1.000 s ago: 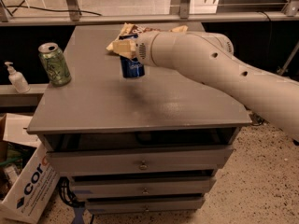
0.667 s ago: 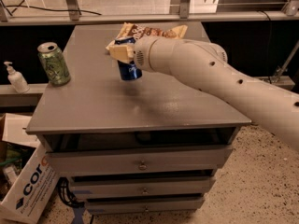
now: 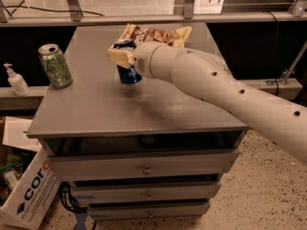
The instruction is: Place pepsi can upright
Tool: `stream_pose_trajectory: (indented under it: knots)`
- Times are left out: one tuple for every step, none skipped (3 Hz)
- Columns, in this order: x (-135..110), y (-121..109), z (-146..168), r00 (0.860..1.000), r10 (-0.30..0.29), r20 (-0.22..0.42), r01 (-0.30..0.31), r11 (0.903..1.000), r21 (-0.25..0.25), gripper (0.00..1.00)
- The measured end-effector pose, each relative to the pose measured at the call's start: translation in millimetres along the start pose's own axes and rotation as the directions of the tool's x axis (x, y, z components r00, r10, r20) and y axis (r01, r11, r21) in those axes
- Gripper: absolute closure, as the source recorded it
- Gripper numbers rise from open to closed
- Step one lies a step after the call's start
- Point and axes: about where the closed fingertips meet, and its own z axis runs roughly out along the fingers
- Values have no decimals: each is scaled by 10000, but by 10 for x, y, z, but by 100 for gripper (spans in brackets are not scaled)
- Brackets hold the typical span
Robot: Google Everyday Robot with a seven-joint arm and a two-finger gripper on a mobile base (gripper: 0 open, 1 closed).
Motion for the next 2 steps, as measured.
stream_pose_trajectory:
  knots:
    - [-21,-13,69,9946,-107,-1030,122,9998,132,100]
    - [-6,-10,107,9804,-263,-1954,303,9994,175,100]
